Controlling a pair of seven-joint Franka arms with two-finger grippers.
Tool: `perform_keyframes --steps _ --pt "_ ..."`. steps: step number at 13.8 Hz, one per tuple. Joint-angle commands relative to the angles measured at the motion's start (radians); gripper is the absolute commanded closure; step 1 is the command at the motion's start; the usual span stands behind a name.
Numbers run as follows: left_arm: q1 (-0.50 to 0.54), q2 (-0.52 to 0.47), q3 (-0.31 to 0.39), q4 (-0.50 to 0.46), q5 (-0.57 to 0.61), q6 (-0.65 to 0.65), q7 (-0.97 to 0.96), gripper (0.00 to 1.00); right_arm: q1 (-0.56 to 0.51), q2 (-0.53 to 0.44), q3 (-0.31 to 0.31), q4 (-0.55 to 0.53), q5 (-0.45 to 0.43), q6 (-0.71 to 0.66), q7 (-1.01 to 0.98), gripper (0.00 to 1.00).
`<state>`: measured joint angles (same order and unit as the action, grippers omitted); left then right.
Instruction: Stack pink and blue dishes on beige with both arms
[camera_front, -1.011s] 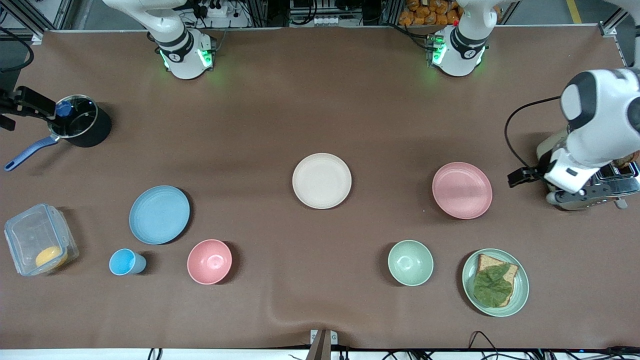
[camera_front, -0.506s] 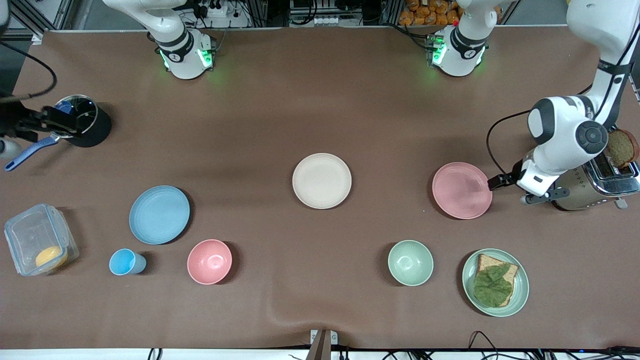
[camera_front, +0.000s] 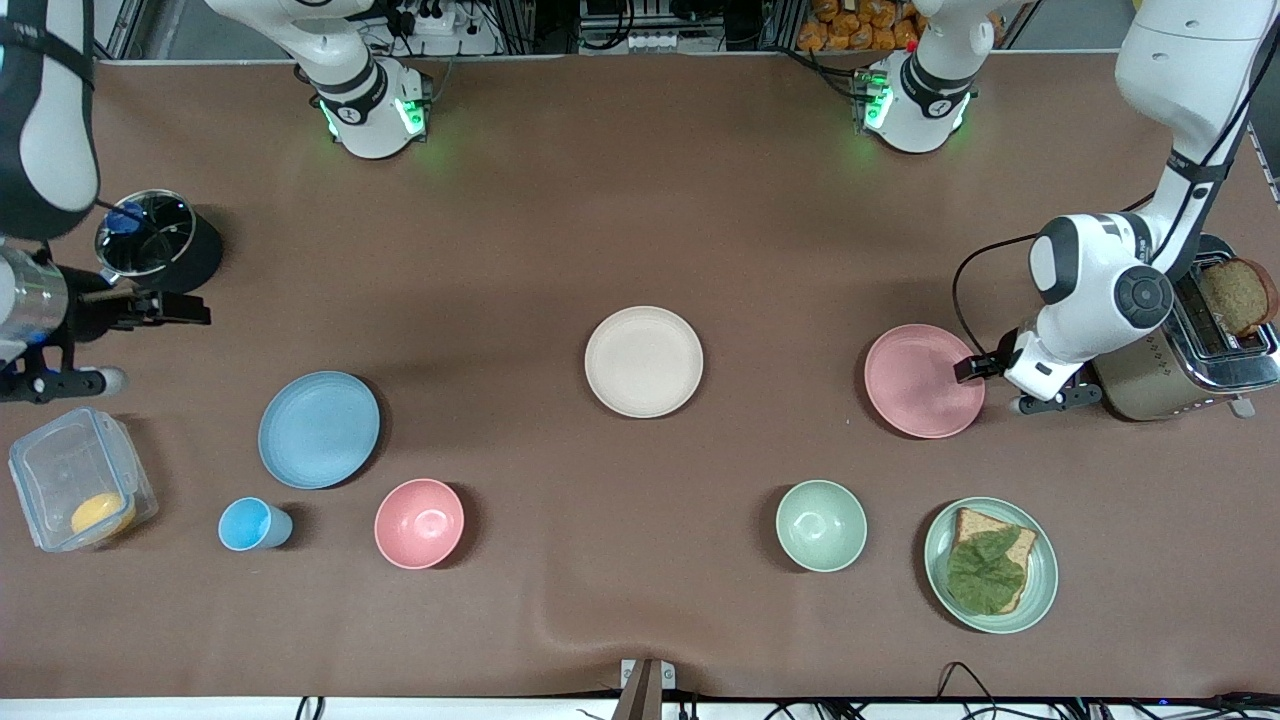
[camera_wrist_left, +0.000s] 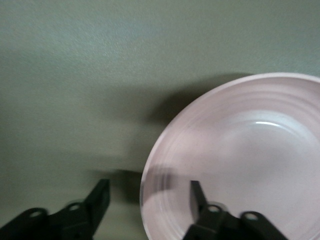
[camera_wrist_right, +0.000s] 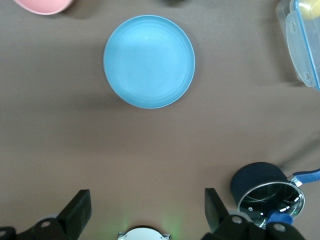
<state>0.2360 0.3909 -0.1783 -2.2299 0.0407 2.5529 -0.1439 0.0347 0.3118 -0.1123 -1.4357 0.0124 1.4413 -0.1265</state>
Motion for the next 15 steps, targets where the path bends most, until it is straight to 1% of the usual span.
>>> perform_keyframes --steps 1,2,3,4,7,9,11,13,14,15 --pt "0.005 0.022 -0.007 0.001 -0.027 0.026 0.004 0.48 -0.025 0.047 0.008 -0.032 -0.009 0.082 -0.004 0.00" --pt "0.005 0.023 -0.007 0.001 -0.027 0.027 0.004 0.64 -0.025 0.046 0.008 -0.064 -0.008 0.121 -0.004 0.00" --pt "0.006 0.020 -0.009 0.004 -0.027 0.027 0.004 0.87 -0.024 0.044 0.008 -0.095 -0.009 0.146 -0.004 0.00" --pt "0.009 0.011 -0.009 0.004 -0.027 0.026 0.004 1.00 -0.025 0.043 0.008 -0.112 -0.009 0.163 -0.004 0.00" --pt "0.011 -0.058 -0.017 0.001 -0.027 0.017 0.010 1.00 -0.027 0.030 0.008 -0.192 -0.008 0.237 -0.004 0.00" --pt "0.014 -0.119 -0.055 0.001 -0.028 -0.005 0.014 1.00 -0.030 0.026 0.008 -0.229 -0.008 0.280 -0.005 0.00" --pt "0.013 -0.196 -0.118 0.009 -0.047 -0.064 0.007 1.00 -0.033 0.009 0.008 -0.296 -0.008 0.342 -0.004 0.00" --pt "0.011 -0.259 -0.188 0.027 -0.173 -0.152 -0.011 1.00 -0.035 -0.017 0.008 -0.359 -0.009 0.405 -0.004 0.00" --pt "0.009 -0.274 -0.229 0.030 -0.221 -0.181 -0.054 1.00 -0.035 -0.019 0.008 -0.365 -0.009 0.412 -0.004 0.00" --pt "0.005 -0.279 -0.277 0.036 -0.237 -0.189 -0.122 1.00 -0.036 -0.019 0.008 -0.368 -0.009 0.415 -0.004 0.00"
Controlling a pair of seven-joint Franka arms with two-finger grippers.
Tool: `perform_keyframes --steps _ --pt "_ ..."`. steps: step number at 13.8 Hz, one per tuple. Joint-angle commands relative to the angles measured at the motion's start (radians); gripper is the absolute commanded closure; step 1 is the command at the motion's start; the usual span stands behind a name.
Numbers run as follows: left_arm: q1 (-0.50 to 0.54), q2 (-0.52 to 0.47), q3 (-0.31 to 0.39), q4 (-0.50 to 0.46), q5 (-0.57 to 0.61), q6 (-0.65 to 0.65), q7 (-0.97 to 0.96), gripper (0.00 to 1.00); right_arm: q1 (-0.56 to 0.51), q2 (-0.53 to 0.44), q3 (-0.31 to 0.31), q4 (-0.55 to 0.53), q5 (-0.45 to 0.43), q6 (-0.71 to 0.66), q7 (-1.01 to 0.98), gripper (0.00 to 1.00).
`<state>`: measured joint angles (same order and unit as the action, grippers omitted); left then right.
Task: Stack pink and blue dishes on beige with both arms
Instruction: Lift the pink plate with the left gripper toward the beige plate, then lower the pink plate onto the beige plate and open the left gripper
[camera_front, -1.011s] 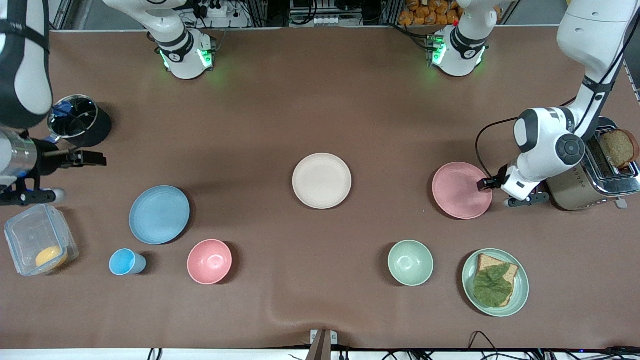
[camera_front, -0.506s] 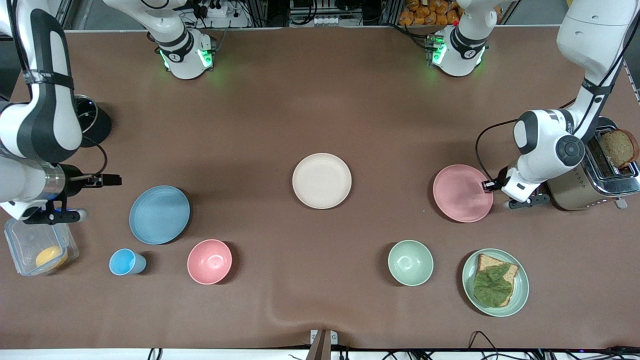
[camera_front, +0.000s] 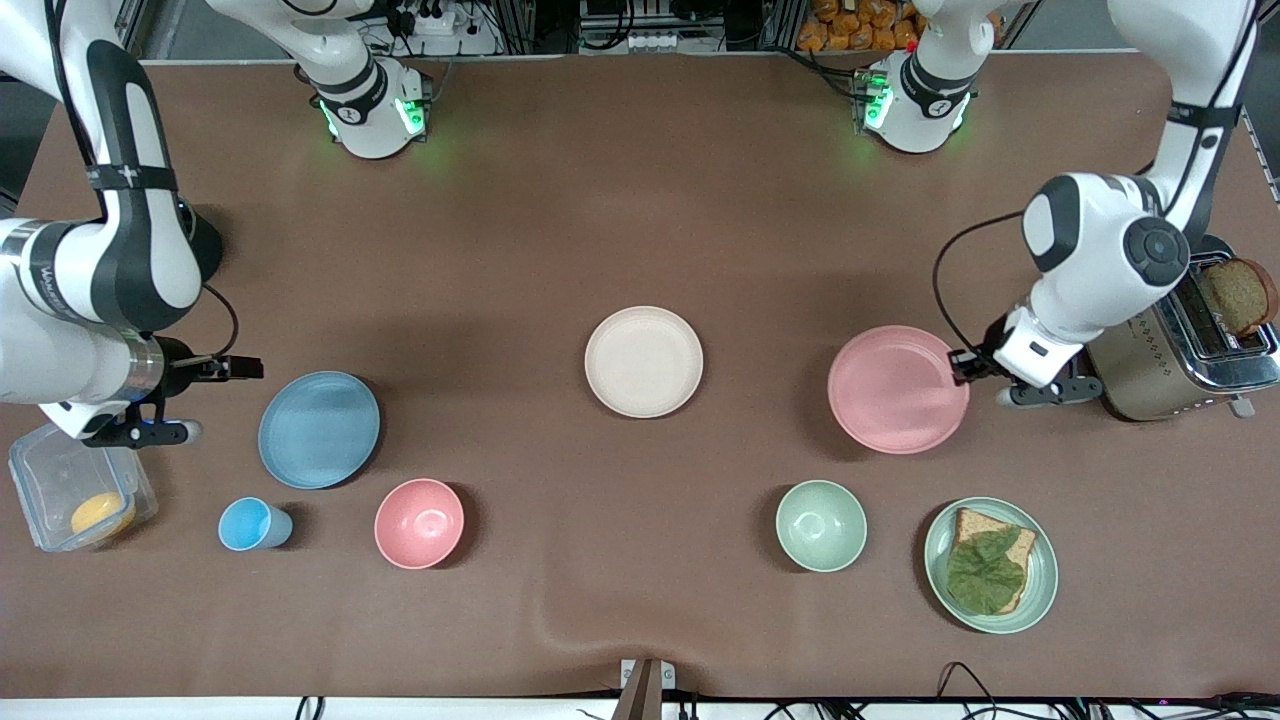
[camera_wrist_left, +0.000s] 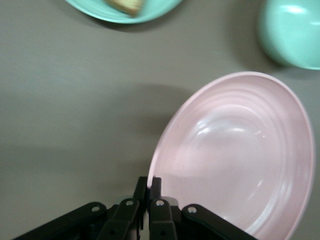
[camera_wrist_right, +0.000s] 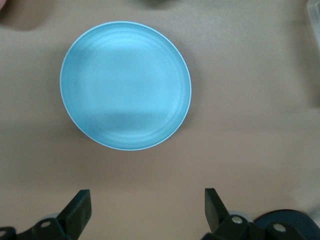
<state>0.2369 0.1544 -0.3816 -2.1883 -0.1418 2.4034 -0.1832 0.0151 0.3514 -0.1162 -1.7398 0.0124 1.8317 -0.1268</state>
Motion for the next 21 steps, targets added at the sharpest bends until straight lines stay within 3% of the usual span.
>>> perform_keyframes --steps 1,4,6,9,12,18,21 --pt "0.001 -0.038 -0.132 0.002 -0.053 -0.040 -0.169 1.00 -0.017 -0.058 0.012 -0.072 -0.009 0.029 -0.004 0.00" --pt "-0.033 0.013 -0.284 0.045 -0.047 -0.029 -0.413 1.00 -0.027 -0.061 0.012 -0.133 -0.009 0.108 -0.005 0.00" --pt "-0.117 0.051 -0.290 0.062 -0.039 -0.018 -0.507 1.00 -0.030 -0.063 0.010 -0.164 -0.009 0.161 -0.007 0.00" --pt "-0.160 0.117 -0.290 0.074 -0.039 0.019 -0.535 1.00 -0.052 -0.051 0.010 -0.167 -0.011 0.188 -0.020 0.00" --pt "-0.241 0.204 -0.284 0.073 -0.022 0.124 -0.596 1.00 -0.078 -0.010 0.012 -0.165 -0.006 0.260 -0.050 0.00" --pt "-0.283 0.339 -0.283 0.117 0.224 0.180 -0.786 1.00 -0.066 0.119 0.017 -0.089 0.075 0.313 -0.043 0.00" --pt "-0.292 0.375 -0.275 0.157 0.271 0.180 -0.822 1.00 -0.053 0.173 0.017 -0.061 0.080 0.319 -0.039 0.00"
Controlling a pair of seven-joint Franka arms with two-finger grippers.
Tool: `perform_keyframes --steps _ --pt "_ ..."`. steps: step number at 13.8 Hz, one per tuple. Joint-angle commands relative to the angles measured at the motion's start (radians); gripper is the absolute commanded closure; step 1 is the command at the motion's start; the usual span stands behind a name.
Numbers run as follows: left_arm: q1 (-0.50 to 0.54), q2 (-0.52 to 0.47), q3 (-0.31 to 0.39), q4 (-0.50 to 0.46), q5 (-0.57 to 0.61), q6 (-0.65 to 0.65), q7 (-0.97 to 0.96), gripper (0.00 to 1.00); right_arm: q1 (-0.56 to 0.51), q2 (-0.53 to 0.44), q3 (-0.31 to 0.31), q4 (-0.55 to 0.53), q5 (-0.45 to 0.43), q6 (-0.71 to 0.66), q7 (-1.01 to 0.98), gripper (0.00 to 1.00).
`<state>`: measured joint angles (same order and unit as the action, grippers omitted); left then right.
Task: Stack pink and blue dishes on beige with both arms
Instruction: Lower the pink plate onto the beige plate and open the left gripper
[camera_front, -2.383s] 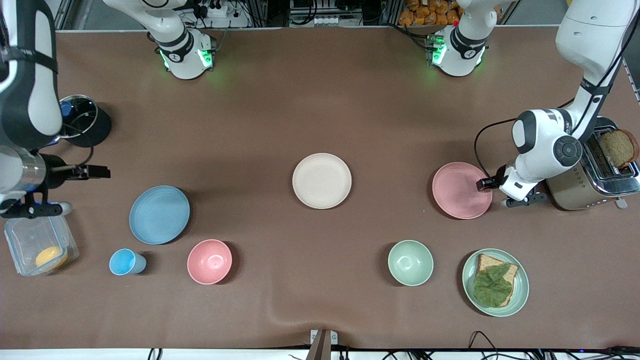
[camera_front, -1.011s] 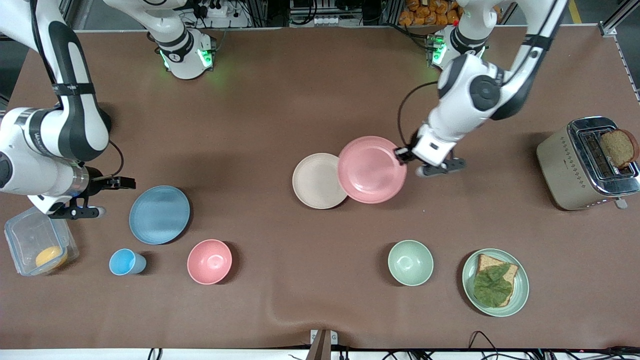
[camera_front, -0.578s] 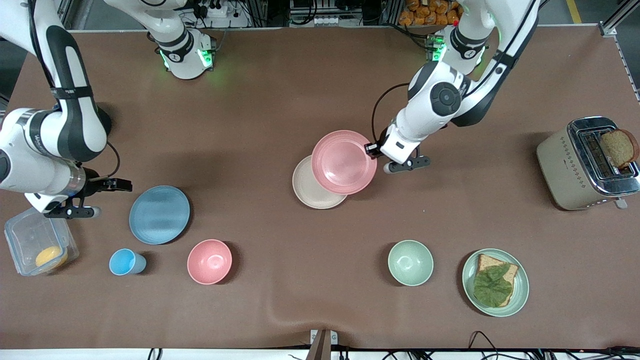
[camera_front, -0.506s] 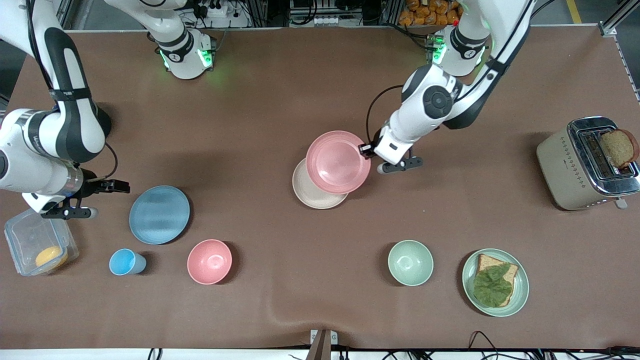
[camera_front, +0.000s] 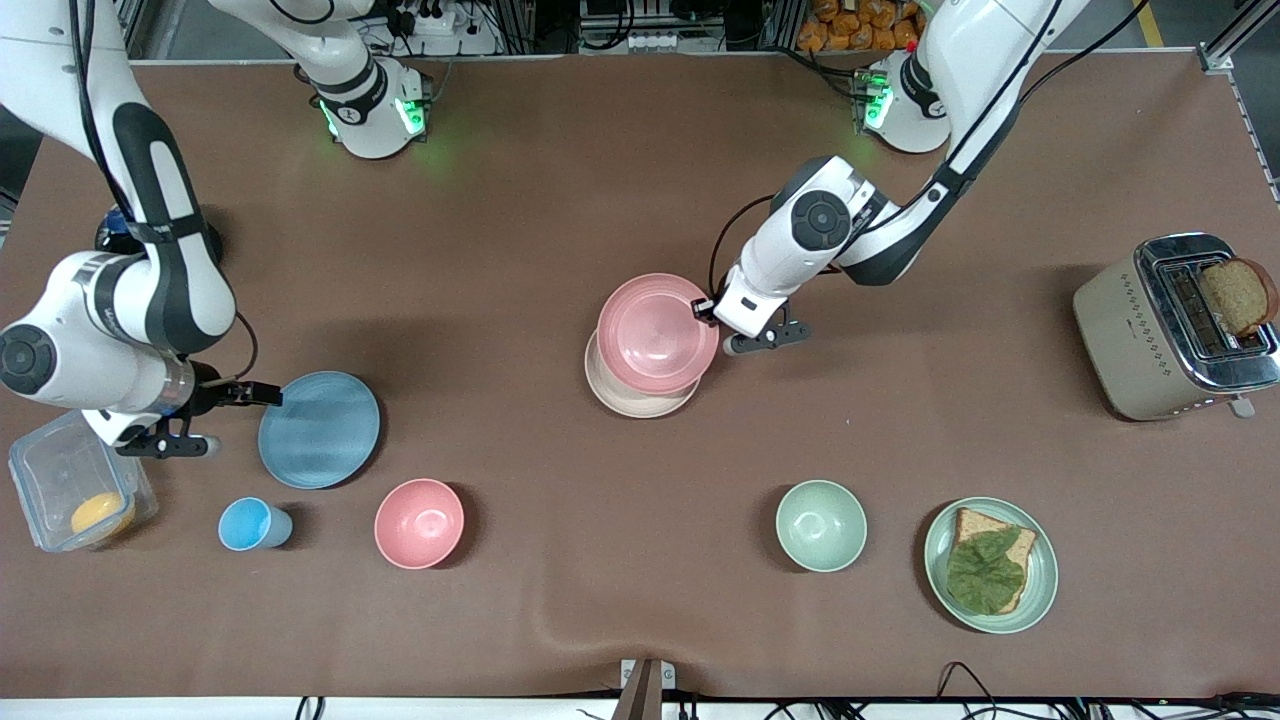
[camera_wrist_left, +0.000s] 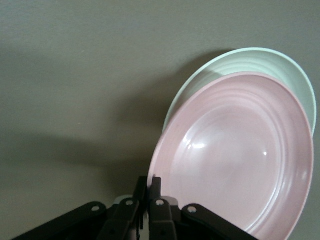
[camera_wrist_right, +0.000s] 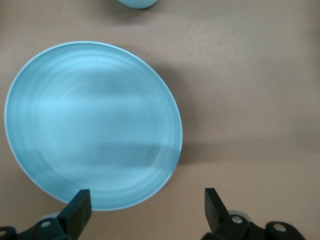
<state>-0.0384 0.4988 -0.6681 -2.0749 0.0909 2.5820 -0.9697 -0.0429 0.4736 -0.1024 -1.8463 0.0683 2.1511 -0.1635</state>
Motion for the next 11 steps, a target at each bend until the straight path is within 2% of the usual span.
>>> perform_keyframes --steps 1,11 --pt "-0.018 0.036 0.013 0.049 0.039 0.001 -0.035 1.00 0.006 0.063 0.003 0.044 0.024 0.021 -0.002 0.00" --pt "-0.040 0.095 0.031 0.093 0.092 0.001 -0.060 1.00 0.009 0.146 0.001 0.045 0.012 0.141 -0.013 0.00"
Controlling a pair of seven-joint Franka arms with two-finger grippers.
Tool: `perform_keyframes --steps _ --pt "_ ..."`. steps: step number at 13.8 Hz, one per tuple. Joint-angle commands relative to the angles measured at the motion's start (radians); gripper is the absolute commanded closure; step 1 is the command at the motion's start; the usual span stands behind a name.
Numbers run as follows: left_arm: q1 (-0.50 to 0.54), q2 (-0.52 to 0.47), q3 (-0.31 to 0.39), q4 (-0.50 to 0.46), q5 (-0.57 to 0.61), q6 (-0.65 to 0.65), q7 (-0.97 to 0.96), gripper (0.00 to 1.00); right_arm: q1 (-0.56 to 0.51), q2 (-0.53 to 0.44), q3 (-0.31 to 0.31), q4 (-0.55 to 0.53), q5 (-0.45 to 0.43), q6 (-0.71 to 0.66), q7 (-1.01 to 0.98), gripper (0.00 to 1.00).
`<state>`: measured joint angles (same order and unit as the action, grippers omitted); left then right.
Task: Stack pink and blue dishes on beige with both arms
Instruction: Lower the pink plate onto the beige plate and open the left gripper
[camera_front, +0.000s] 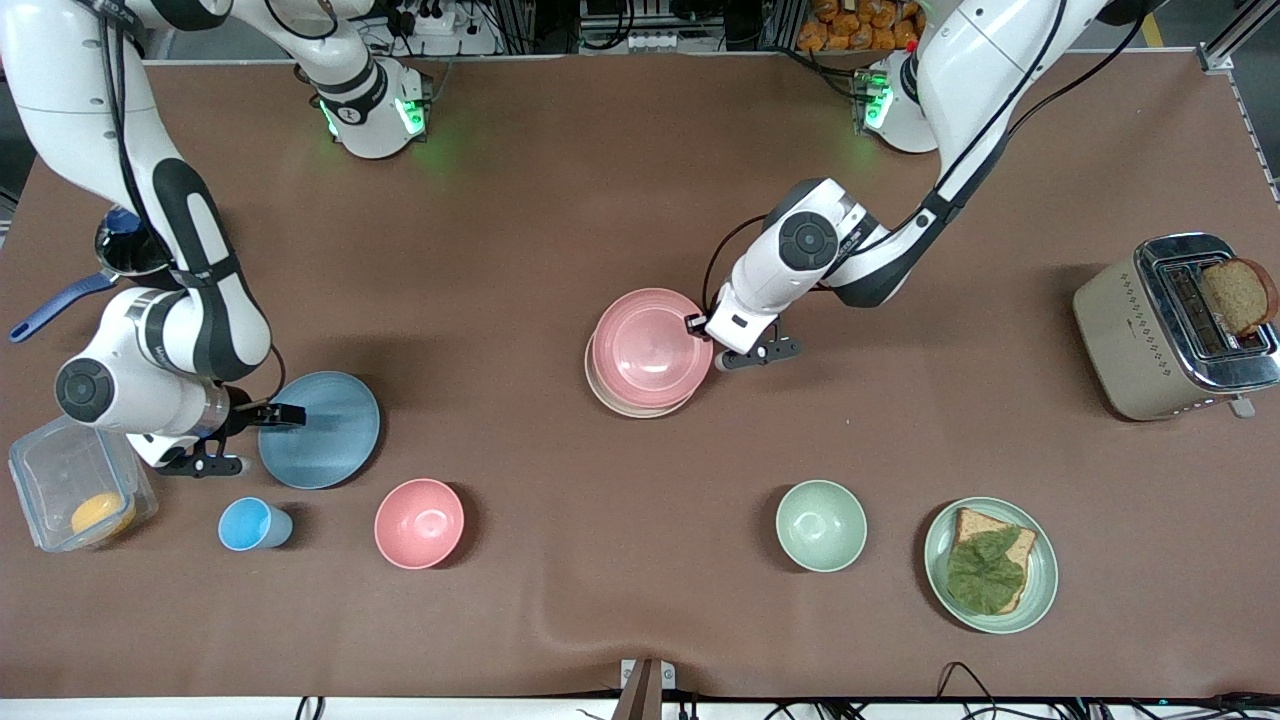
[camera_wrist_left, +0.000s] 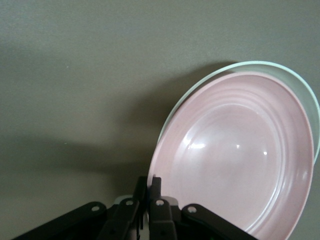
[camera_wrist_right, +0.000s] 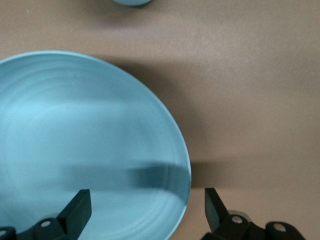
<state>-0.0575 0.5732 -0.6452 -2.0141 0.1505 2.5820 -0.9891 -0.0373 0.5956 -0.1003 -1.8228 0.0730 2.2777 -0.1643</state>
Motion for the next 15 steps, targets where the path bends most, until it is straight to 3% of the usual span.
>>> perform_keyframes --steps 1,12,13,14,15 --pt "-0.024 0.023 0.009 0.037 0.032 0.001 -0.040 1.00 0.004 0.027 -0.001 0.022 0.007 0.016 -0.012 0.00" --pt "-0.056 0.054 0.041 0.071 0.035 0.001 -0.049 1.00 -0.006 0.059 0.001 0.022 0.017 0.074 -0.011 0.00" --pt "-0.057 0.057 0.041 0.078 0.035 0.001 -0.051 1.00 -0.009 0.064 0.001 0.022 0.019 0.085 -0.009 0.26" --pt "-0.058 0.063 0.042 0.083 0.037 0.001 -0.062 0.93 -0.009 0.066 0.001 0.022 0.021 0.088 -0.006 0.73" --pt "-0.056 0.068 0.042 0.087 0.035 0.001 -0.069 0.74 -0.012 0.066 0.001 0.022 0.028 0.089 -0.006 1.00"
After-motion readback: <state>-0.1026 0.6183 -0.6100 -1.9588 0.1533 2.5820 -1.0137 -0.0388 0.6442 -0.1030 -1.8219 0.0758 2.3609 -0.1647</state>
